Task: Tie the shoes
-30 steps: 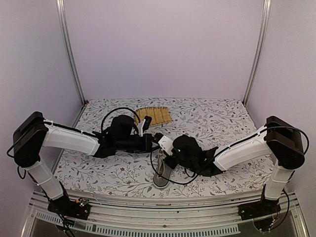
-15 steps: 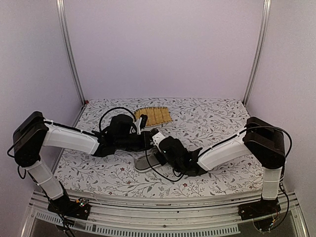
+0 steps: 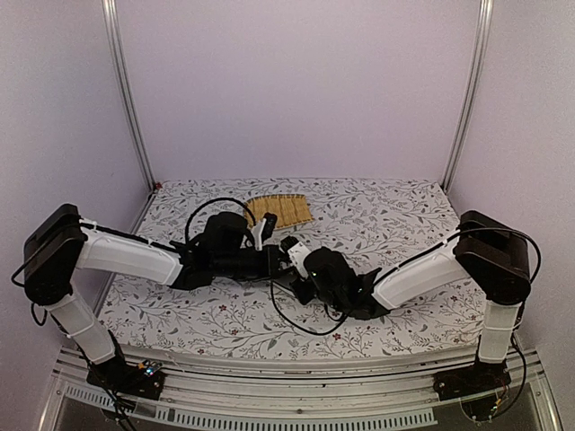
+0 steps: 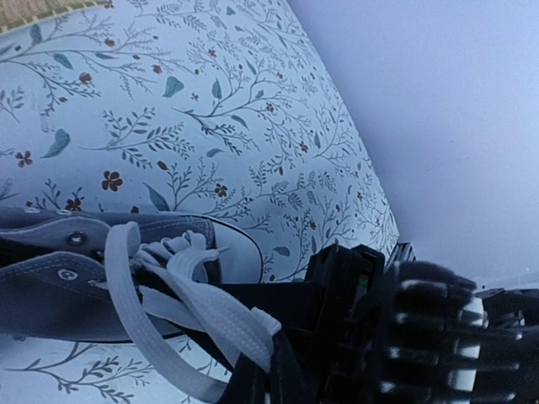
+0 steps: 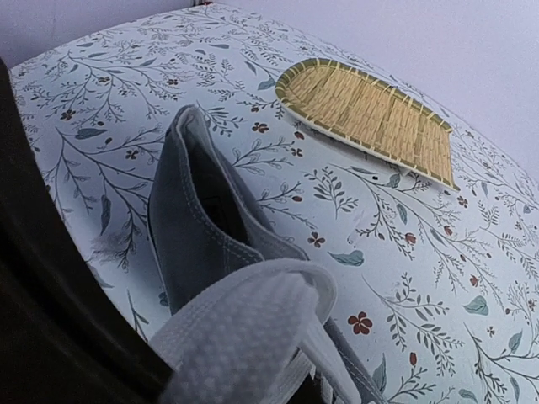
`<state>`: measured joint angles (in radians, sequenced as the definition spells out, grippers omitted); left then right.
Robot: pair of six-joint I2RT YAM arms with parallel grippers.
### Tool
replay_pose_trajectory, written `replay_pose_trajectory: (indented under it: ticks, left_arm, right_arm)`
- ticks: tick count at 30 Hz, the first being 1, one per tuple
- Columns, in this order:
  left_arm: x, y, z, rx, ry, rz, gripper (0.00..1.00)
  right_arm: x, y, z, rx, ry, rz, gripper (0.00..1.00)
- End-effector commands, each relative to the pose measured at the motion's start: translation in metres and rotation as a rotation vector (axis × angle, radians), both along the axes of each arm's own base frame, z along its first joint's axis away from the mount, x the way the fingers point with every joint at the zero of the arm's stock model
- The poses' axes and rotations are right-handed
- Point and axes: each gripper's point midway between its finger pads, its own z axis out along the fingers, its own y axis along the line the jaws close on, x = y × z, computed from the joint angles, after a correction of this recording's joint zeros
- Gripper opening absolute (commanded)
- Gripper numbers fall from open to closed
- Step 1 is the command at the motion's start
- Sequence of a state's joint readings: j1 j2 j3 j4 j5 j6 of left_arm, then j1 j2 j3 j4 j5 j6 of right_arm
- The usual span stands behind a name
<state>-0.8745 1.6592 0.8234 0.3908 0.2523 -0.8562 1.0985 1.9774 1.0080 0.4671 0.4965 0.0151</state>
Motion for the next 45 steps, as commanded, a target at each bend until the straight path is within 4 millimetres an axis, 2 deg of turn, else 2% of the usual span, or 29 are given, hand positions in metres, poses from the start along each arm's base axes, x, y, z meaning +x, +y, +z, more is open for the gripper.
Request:
replay_pose_trajectory:
  ticks: [1,6,9,17,21,25,30,37,45]
  left_arm:
    - [-0.037,-0.029,0.037,-0.031,-0.055,-0.143,0.00]
    - [-0.042,-0.044,0.058,-0.067,-0.081,-0.153,0.00]
    - [-0.042,-0.052,0.063,-0.078,-0.090,-0.161,0.00]
    - [-0.045,-0.069,0.061,-0.084,-0.081,-0.200,0.00]
    - [-0.047,-0.071,0.059,-0.091,-0.075,-0.209,0.00]
    - [-0.047,-0.067,0.048,-0.063,-0.076,-0.201,0.00]
    - [-0.037,-0.049,0.028,0.002,-0.082,-0.151,0.00]
    - [-0.034,-0.037,0.022,-0.005,-0.103,-0.178,0.00]
    - [-0.034,-0.030,0.014,-0.014,-0.086,-0.176,0.00]
  right_arm:
    - [-0.011,-0.006,0.024,0.111,0.059,0.100,0.02]
    - [-0.026,-0.022,0.045,0.170,0.094,0.189,0.02]
    - [-0.034,-0.032,0.055,0.211,0.121,0.237,0.02]
    - [-0.046,-0.053,0.052,0.234,0.175,0.269,0.02]
    - [-0.051,-0.053,0.047,0.241,0.204,0.282,0.02]
    - [-0.057,-0.053,0.045,0.249,0.249,0.294,0.02]
    - [-0.070,-0.061,0.045,0.245,0.313,0.304,0.02]
    - [-0.095,-0.075,0.061,0.290,0.376,0.341,0.02]
    - [-0.128,-0.058,0.081,0.403,0.453,0.526,0.02]
